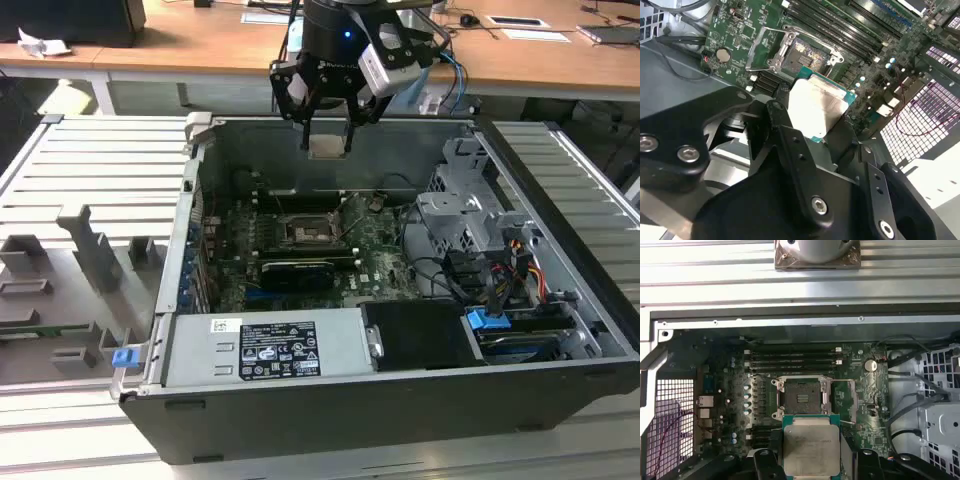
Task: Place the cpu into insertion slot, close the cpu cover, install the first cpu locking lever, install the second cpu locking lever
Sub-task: 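Place the cpu into insertion slot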
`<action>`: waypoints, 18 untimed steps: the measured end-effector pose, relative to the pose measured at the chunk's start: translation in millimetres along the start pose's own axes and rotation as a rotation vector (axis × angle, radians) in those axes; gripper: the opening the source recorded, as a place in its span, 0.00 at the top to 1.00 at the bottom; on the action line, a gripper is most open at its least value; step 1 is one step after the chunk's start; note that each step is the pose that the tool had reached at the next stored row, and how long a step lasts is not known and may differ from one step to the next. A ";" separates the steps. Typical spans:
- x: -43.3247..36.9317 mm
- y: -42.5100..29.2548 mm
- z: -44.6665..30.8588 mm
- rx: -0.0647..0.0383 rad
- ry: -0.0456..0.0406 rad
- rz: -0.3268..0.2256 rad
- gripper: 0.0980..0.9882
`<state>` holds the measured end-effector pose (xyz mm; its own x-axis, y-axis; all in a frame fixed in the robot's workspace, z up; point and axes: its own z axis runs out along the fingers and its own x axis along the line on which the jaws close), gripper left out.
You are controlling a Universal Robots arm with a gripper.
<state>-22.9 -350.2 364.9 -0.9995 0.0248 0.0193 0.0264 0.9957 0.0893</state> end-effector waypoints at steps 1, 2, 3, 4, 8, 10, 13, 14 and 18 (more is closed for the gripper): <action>0.0 0.0 0.0 0.000 -0.0008 0.009 0.50; 0.0 0.0 0.0 0.000 -0.0015 0.017 0.50; 0.0 0.0 0.0 0.000 -0.0018 0.020 0.50; 0.0 0.0 0.0 0.000 -0.0020 0.022 0.50; 0.0 0.0 0.0 -0.001 -0.0028 0.031 0.50; 0.0 0.0 0.0 -0.001 -0.0033 0.037 0.50; 0.0 0.0 0.0 -0.001 -0.0044 0.049 0.50; 0.0 0.0 0.0 -0.001 -0.0048 0.053 0.50; 0.0 0.0 0.1 -0.001 -0.0066 0.073 0.50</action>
<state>-22.9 -350.2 364.8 -0.9950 0.0983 0.0193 0.0996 0.9910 0.0893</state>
